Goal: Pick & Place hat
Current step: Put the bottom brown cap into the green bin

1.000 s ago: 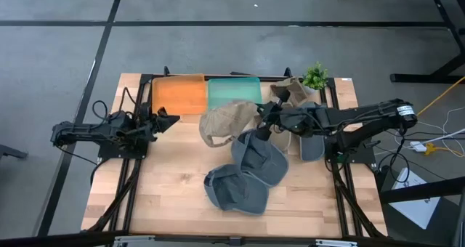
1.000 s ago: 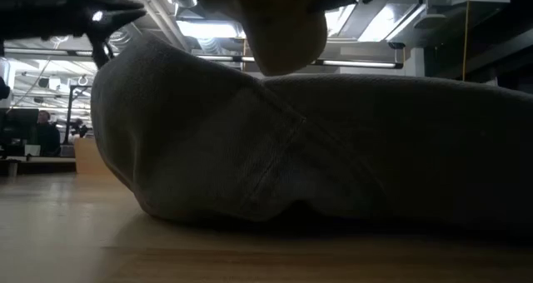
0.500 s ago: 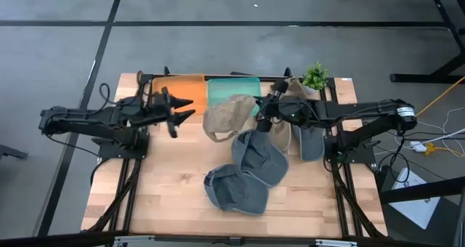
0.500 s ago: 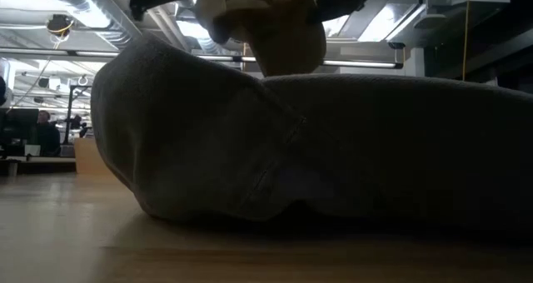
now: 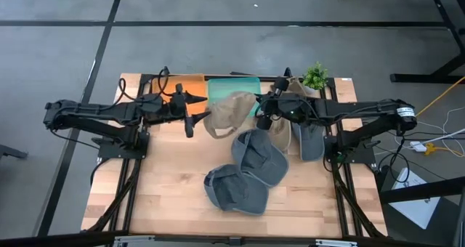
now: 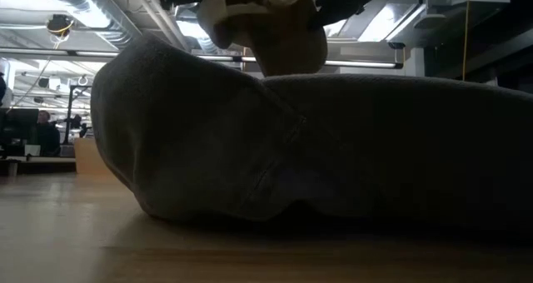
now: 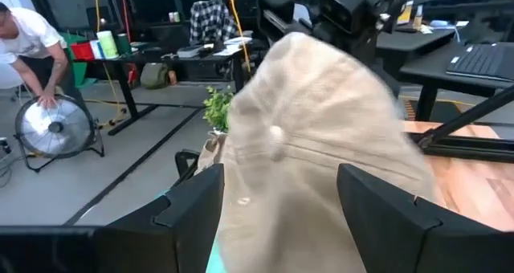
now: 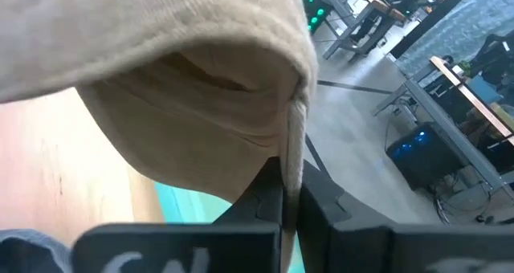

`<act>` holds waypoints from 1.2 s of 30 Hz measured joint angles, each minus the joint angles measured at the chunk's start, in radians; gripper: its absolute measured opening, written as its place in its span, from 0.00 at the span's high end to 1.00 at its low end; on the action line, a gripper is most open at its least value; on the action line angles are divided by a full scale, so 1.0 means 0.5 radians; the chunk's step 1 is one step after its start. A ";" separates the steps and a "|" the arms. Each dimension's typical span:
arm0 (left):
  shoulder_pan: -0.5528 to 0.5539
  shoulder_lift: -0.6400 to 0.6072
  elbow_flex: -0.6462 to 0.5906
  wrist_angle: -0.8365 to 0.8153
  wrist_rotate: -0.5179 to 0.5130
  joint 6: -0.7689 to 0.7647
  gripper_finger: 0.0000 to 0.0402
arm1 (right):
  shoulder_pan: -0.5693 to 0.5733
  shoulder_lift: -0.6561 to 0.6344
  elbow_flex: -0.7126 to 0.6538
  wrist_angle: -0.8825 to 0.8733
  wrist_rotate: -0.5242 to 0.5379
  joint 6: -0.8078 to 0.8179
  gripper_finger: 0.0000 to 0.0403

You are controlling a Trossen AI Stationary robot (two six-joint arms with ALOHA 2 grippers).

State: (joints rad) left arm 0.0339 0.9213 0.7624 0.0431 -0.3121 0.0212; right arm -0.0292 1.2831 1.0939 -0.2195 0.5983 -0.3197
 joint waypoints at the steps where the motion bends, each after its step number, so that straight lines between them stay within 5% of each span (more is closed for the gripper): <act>1: 0.006 0.018 0.000 0.004 0.021 0.000 0.40 | 0.000 0.000 0.000 0.001 -0.005 0.004 0.96; 19: 0.009 0.383 0.000 0.476 0.027 -0.019 0.44 | 0.001 0.000 0.000 0.026 -0.152 0.012 0.92; 32: 0.010 0.375 0.000 0.488 -0.111 -0.036 0.94 | 0.001 0.000 0.000 0.010 -0.157 0.145 0.96; 36: 0.010 0.375 0.000 0.441 -0.111 -0.028 0.97 | 0.001 0.000 0.000 0.009 -0.143 0.152 0.93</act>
State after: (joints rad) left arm 0.0387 1.1088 0.7624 0.2634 -0.3676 0.0072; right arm -0.0288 1.2831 1.0939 -0.2150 0.5266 -0.2436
